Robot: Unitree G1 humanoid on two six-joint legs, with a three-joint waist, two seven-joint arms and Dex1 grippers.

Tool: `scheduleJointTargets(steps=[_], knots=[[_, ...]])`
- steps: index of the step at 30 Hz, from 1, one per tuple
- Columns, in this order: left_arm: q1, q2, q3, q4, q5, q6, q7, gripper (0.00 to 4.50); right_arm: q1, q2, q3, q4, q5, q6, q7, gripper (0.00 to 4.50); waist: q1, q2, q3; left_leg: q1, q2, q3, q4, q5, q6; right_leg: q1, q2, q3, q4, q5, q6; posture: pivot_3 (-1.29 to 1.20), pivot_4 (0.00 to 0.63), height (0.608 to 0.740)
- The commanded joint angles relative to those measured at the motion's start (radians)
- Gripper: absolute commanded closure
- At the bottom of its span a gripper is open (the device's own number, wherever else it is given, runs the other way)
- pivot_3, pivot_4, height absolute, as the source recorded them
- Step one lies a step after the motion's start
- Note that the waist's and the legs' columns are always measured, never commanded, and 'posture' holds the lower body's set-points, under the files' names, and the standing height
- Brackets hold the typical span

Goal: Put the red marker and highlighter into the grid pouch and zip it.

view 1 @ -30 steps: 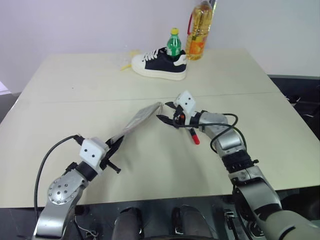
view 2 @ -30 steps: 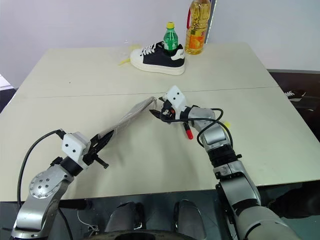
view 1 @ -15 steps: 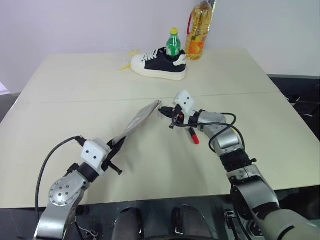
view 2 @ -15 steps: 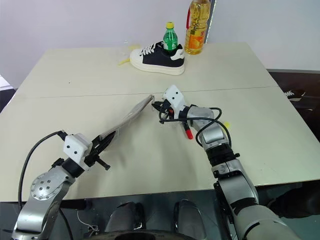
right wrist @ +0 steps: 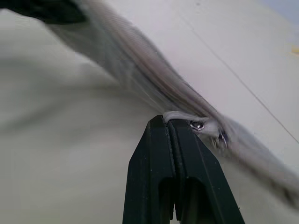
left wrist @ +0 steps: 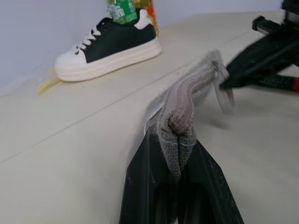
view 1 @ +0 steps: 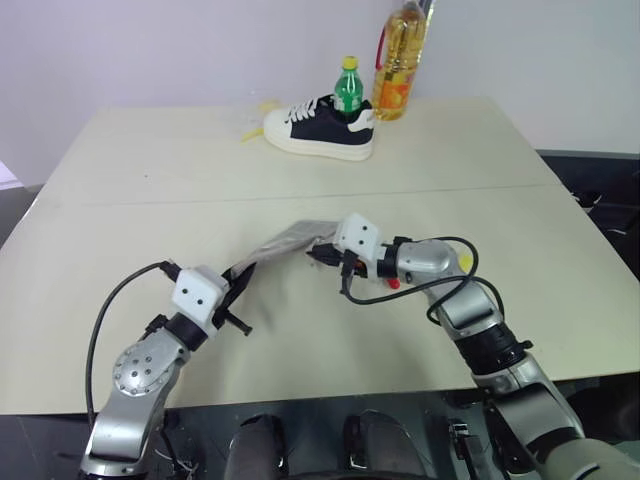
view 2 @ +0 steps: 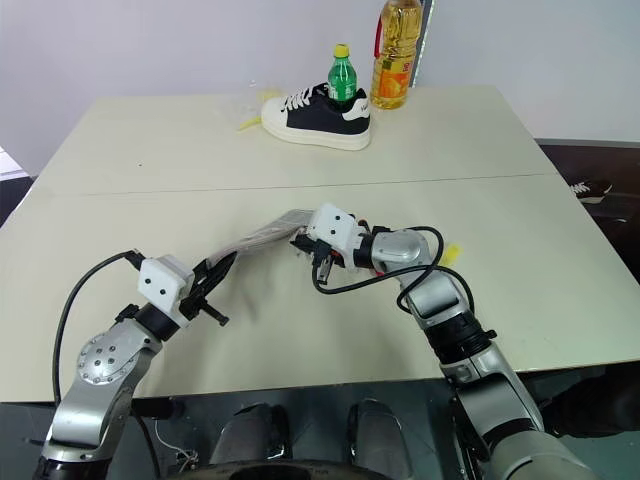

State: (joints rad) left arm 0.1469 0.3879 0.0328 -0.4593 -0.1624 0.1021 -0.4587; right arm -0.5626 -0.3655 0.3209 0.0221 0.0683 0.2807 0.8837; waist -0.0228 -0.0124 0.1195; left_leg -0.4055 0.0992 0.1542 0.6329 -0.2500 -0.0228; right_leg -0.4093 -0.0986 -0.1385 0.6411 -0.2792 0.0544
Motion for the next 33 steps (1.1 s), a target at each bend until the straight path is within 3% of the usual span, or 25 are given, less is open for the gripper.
scheduleJointTargets(steps=[1,15,32,33], knots=[[-0.02,-0.014,-0.035,-0.003,0.017,-0.014,0.006,4.5,-0.008,0.018,0.042,-0.107,0.009,0.007,0.026,4.47,0.004,0.0,0.0,0.0,0.0,0.0,0.0,0.0,0.0,0.0,0.0,0.0,0.0,0.0,0.0,0.0,0.15,0.705],[-0.089,-0.048,-0.125,0.076,0.084,-0.044,0.012,4.5,-0.047,0.012,0.09,-0.242,0.009,0.06,0.069,4.47,0.01,0.0,0.0,0.0,0.0,0.0,0.001,0.0,0.0,0.0,0.0,0.0,0.0,0.0,0.0,0.0,0.15,0.705],[-0.191,-0.093,-0.17,0.209,0.095,-0.104,-0.013,4.5,-0.073,-0.007,0.11,-0.255,-0.026,0.035,0.104,4.47,0.01,-0.001,0.0,0.0,0.0,0.0,0.001,0.0,0.0,0.0,0.0,0.0,0.001,0.0,0.0,0.0,0.15,0.705],[-0.188,-0.094,-0.162,0.205,0.092,-0.1,-0.008,4.5,-0.076,-0.014,0.101,-0.249,-0.022,0.038,0.111,4.22,0.009,-0.001,0.0,0.0,0.0,0.0,0.001,0.0,0.0,0.0,0.0,0.0,0.001,0.0,0.0,0.0,0.15,0.705]])
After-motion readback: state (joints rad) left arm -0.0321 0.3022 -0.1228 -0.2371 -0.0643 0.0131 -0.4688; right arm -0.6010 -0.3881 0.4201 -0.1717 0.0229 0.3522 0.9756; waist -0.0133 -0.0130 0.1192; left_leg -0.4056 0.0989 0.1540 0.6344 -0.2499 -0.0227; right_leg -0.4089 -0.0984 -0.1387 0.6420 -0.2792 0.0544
